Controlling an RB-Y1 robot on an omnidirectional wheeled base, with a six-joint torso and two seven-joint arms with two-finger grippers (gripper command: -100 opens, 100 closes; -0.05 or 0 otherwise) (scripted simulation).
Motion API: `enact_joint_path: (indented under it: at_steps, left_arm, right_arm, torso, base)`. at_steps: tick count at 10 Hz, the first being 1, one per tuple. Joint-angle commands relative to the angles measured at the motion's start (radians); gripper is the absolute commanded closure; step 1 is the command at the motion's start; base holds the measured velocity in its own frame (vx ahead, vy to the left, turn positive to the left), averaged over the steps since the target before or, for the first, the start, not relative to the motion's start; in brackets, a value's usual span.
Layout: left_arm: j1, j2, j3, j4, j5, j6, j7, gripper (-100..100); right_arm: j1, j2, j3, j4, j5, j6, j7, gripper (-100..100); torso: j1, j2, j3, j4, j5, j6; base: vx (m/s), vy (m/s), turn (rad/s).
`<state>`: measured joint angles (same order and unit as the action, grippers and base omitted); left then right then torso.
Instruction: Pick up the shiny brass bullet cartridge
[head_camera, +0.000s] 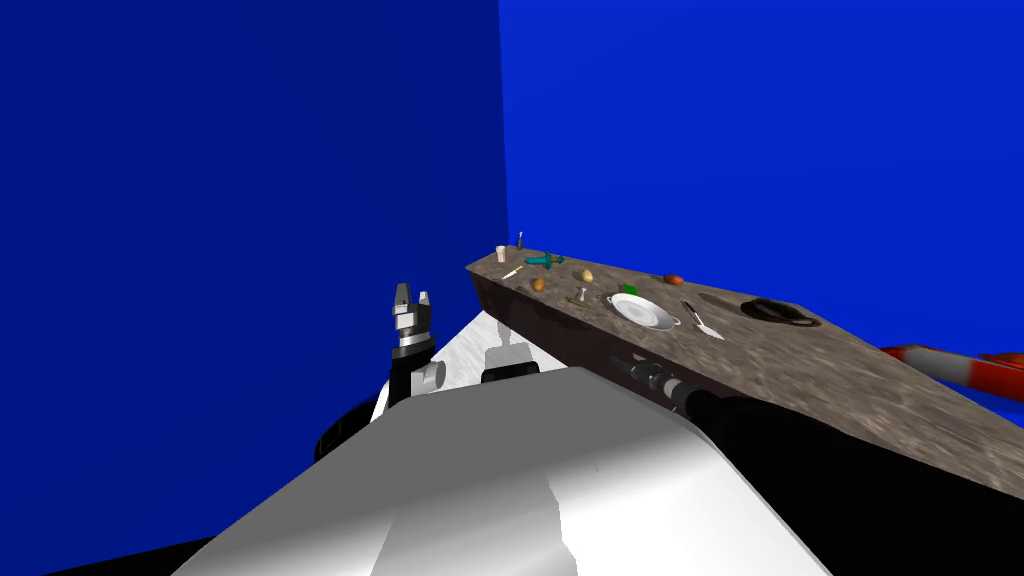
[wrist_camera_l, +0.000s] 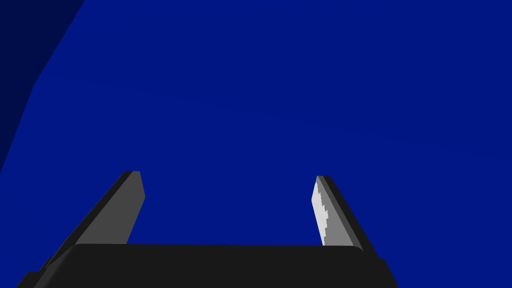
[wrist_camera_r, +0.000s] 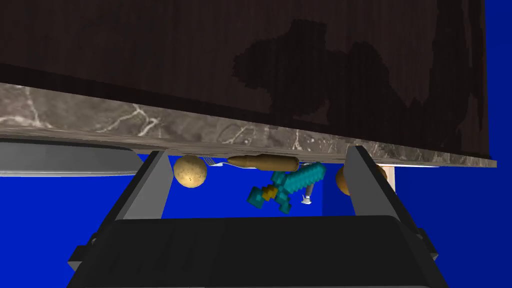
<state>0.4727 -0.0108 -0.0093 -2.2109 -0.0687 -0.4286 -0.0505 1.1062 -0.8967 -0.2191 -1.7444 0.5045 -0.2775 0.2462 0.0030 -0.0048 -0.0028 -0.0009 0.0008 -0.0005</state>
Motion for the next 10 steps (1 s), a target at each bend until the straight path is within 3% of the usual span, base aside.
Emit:
enact_joint_path:
  at_steps: [1,10]
  left_arm:
    - [0.000,0.000,0.000,0.000,0.000,0.000,0.000,0]
    - [0.000,0.000,0.000,0.000,0.000,0.000,0.000,0]
  right_arm:
    - [0.035,-0.050,-0.012,0.015,0.013,0.000,0.010,-100]
    - [0.159,-0.263,-0.054,0.129,0.065,-0.049,0.072,-100]
  torso:
    - [0.000,0.000,0.000,0.000,0.000,0.000]
    - [-0.001,-0.003,-0.002,-0.001,0.000,0.000]
  base:
    - [0.099,0.043,0.130]
    - [0.109,0.032,0.125]
